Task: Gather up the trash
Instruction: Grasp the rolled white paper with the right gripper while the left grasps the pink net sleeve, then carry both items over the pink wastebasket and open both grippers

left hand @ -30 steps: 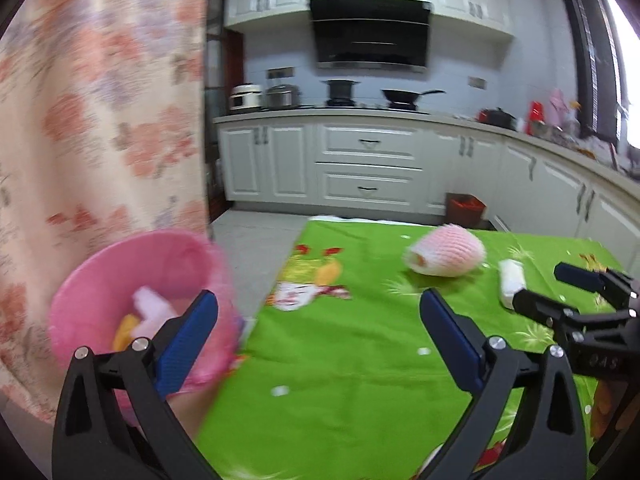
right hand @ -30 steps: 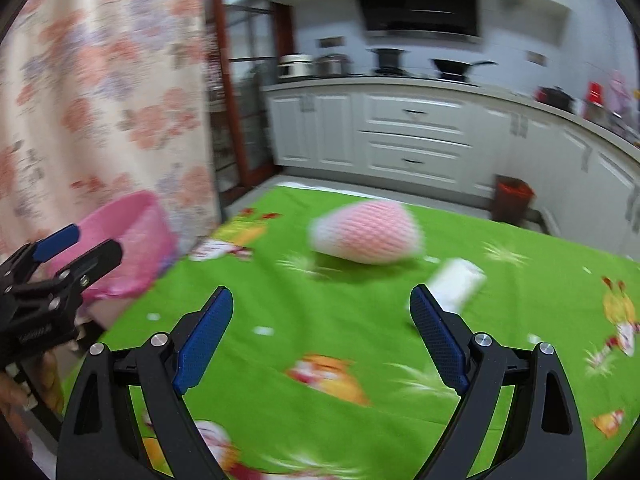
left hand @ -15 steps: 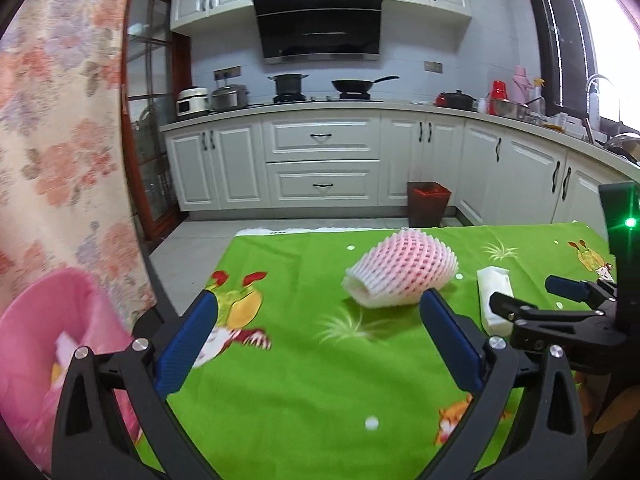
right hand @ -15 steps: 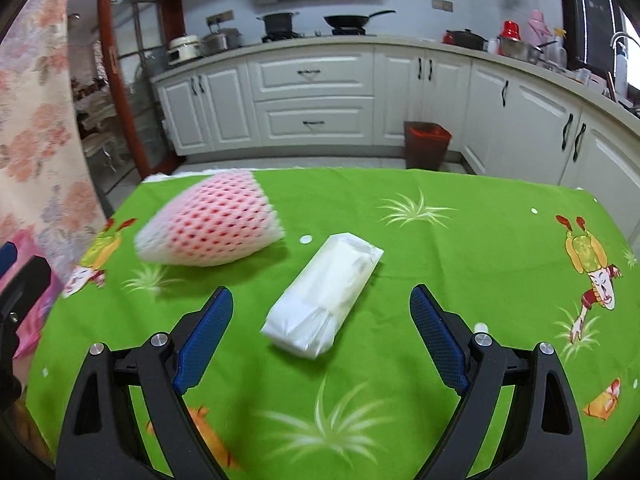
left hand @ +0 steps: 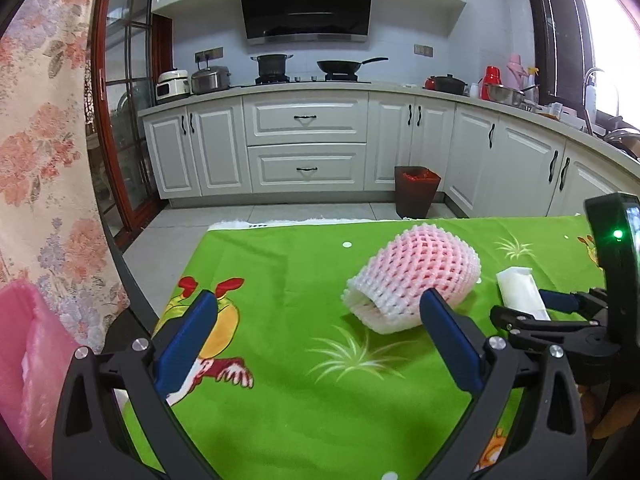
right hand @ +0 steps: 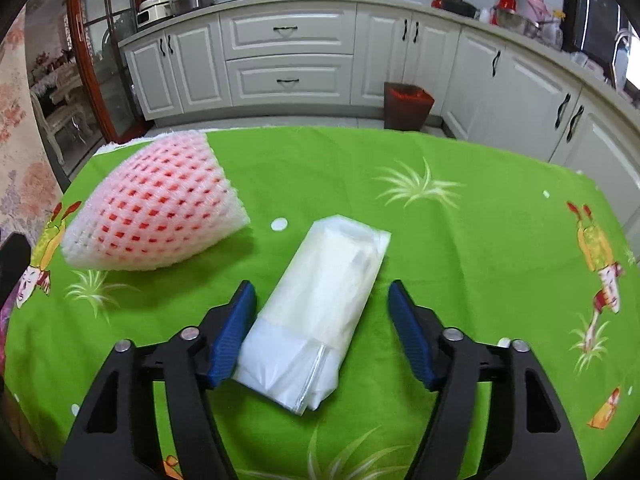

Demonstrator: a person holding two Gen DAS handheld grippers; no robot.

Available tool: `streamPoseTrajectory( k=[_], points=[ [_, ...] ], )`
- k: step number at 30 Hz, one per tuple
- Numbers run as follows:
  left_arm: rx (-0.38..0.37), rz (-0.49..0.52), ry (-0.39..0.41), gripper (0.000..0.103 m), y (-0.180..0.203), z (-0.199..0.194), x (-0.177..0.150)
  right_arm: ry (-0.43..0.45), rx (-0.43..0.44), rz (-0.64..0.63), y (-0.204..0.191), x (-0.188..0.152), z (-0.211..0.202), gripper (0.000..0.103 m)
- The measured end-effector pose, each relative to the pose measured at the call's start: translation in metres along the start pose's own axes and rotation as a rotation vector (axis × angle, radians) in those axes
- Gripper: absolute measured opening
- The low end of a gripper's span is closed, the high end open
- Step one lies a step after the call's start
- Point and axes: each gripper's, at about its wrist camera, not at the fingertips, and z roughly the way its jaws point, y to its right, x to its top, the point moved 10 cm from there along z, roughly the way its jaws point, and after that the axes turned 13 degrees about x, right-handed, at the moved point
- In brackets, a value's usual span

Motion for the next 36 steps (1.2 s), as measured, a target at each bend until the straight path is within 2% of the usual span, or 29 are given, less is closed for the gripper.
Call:
streamPoseTrajectory(
  k=[2, 3, 6, 10, 16, 22, 23, 25, 27, 28, 31, 36],
  points=[
    [-0.01, 0.006, -0.01, 0.098, 0.006, 0.007, 0.002, -0.003, 0.0, -0.003, 0.002, 0.001, 0.001, 0.057],
    [-0.018, 0.011, -0.014, 0.098, 0.011, 0.011, 0.003, -0.002, 0.002, -0.002, 0.003, 0.001, 0.001, 0.047],
    [-0.035, 0.03, -0.021, 0.098, 0.023, 0.017, 0.008, 0.007, 0.026, 0.014, 0.007, 0.0, -0.004, 0.036],
    [-0.067, 0.048, -0.035, 0.098, 0.039, 0.027, 0.013, 0.042, 0.037, 0.032, 0.017, 0.001, -0.015, 0.032],
    [-0.121, 0.089, -0.078, 0.098, 0.073, 0.044, 0.016, 0.092, 0.038, 0.045, 0.026, 0.007, -0.032, 0.031],
    [-0.14, 0.155, -0.14, 0.096, 0.106, 0.062, 0.01, 0.123, 0.037, 0.052, 0.041, 0.012, -0.044, 0.031],
    [-0.14, 0.166, -0.143, 0.094, 0.11, 0.063, 0.01, 0.124, 0.038, 0.056, 0.044, 0.012, -0.045, 0.031],
    [-0.142, 0.195, -0.142, 0.079, 0.118, 0.064, 0.007, 0.126, 0.039, 0.062, 0.048, 0.011, -0.046, 0.031],
    [-0.144, 0.215, -0.138, 0.068, 0.124, 0.063, 0.006, 0.123, 0.04, 0.062, 0.051, 0.009, -0.047, 0.031],
    [-0.147, 0.217, -0.133, 0.059, 0.125, 0.061, 0.006, 0.123, 0.04, 0.063, 0.051, 0.009, -0.047, 0.031],
    [-0.157, 0.203, -0.12, 0.042, 0.125, 0.055, 0.005, 0.122, 0.046, 0.064, 0.052, 0.007, -0.047, 0.031],
    [-0.174, 0.185, -0.097, 0.031, 0.121, 0.036, -0.001, 0.125, 0.051, 0.052, 0.047, 0.005, -0.052, 0.031]
  ],
)
